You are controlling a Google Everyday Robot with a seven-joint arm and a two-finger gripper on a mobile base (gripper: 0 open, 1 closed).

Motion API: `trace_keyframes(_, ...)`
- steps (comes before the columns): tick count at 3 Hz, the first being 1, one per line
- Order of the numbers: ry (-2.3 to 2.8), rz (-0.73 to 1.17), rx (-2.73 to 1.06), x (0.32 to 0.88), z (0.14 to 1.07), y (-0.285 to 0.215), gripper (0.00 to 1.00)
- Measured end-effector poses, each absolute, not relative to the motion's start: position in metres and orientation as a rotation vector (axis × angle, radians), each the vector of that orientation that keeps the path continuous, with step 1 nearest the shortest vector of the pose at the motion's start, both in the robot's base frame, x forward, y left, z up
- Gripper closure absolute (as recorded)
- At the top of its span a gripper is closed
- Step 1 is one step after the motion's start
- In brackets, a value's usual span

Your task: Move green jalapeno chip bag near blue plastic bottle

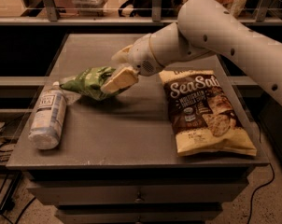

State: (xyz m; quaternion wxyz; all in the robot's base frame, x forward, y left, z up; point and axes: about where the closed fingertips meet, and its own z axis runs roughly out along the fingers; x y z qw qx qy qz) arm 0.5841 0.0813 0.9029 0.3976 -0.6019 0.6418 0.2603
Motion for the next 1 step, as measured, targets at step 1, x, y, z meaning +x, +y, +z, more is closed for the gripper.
trace_keyframes(1, 1.624, 0.660, -1.526, 0.5836, 0.9028, 0.0823, 0.00)
